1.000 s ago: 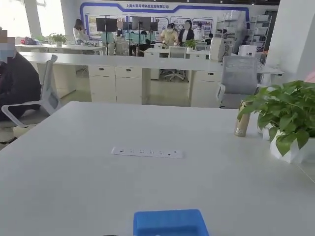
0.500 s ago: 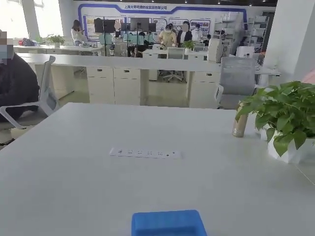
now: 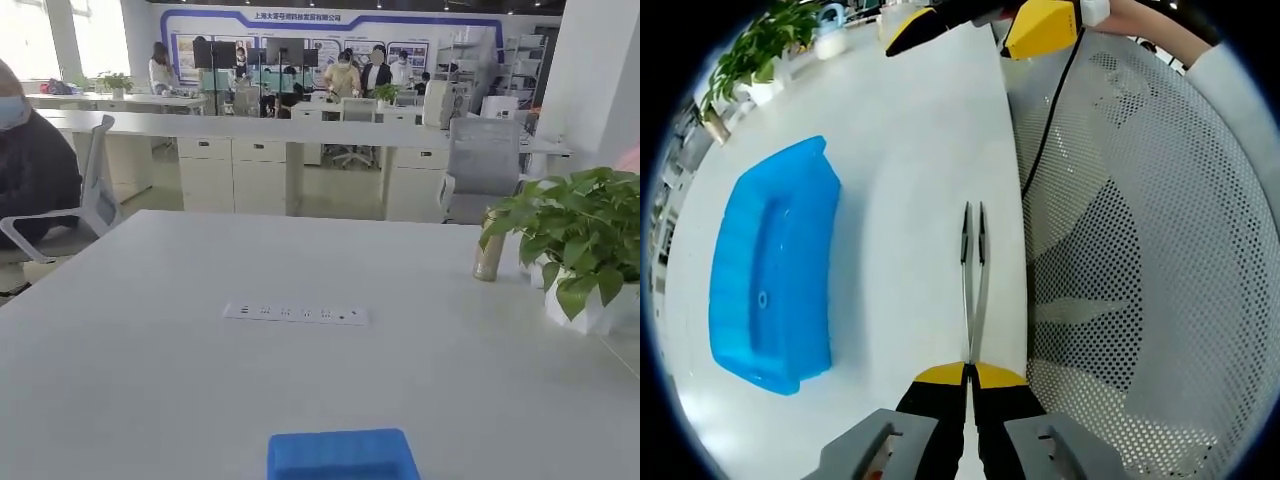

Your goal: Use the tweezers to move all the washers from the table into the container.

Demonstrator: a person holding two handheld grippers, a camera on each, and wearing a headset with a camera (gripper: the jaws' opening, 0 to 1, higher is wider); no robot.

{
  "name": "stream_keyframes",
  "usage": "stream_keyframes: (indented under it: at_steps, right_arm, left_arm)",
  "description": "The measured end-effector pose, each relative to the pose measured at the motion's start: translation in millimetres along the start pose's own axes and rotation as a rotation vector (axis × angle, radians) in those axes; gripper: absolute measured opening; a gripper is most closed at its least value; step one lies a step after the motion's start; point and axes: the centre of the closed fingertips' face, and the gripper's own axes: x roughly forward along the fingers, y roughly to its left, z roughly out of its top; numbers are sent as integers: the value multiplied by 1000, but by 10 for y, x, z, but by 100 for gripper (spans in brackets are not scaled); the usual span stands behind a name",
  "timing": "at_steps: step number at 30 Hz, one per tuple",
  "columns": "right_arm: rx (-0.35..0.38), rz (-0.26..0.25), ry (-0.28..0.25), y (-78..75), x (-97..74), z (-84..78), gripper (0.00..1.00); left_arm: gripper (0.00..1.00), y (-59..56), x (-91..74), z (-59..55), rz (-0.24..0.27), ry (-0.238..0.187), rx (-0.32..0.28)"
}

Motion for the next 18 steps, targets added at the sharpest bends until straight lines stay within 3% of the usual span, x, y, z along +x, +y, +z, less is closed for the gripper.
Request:
stream_keyframes:
  at_steps: [18]
  right_arm:
    - [1, 1, 2, -1, 1, -13, 56]
  left_arm:
    - [0, -29, -9, 16, 2, -3, -23]
